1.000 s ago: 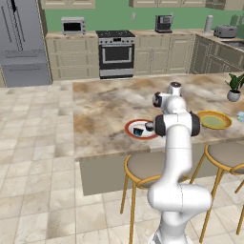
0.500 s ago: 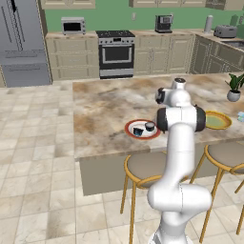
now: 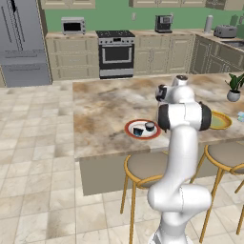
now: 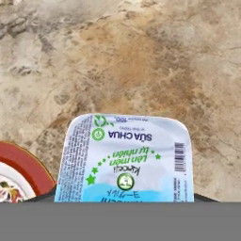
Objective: Place two yogurt containers on each plate.
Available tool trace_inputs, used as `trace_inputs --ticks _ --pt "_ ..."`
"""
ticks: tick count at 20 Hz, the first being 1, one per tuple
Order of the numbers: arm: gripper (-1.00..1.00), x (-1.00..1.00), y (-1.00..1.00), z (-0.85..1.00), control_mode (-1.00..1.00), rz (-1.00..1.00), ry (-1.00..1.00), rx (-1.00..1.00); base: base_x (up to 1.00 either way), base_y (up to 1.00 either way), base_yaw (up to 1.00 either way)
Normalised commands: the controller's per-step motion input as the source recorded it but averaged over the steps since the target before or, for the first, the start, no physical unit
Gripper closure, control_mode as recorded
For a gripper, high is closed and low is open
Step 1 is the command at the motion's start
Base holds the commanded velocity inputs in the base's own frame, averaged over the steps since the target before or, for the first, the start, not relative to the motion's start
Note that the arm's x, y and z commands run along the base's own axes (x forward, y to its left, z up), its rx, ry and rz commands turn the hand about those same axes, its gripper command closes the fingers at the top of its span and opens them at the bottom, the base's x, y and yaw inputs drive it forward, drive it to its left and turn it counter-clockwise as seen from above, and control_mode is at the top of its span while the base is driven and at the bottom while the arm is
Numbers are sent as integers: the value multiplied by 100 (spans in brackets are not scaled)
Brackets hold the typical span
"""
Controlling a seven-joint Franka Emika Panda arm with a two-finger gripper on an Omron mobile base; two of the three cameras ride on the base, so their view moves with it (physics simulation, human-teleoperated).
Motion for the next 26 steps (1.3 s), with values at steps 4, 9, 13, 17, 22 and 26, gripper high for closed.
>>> trace_inputs --ticks 4,9,13,17,22,26 --pt "100 -21 21 43 -100 14 0 0 0 0 0" --pt "100 -33 55 27 -100 12 0 0 0 0 0" --pt "100 -35 64 25 -100 11 0 0 0 0 0" --pt "100 -31 36 19 -100 8 0 0 0 0 0" --pt "100 -24 9 10 -100 4 0 -1 0 0 0" --pt "100 -13 14 0 -100 1 0 -3 0 0 0"
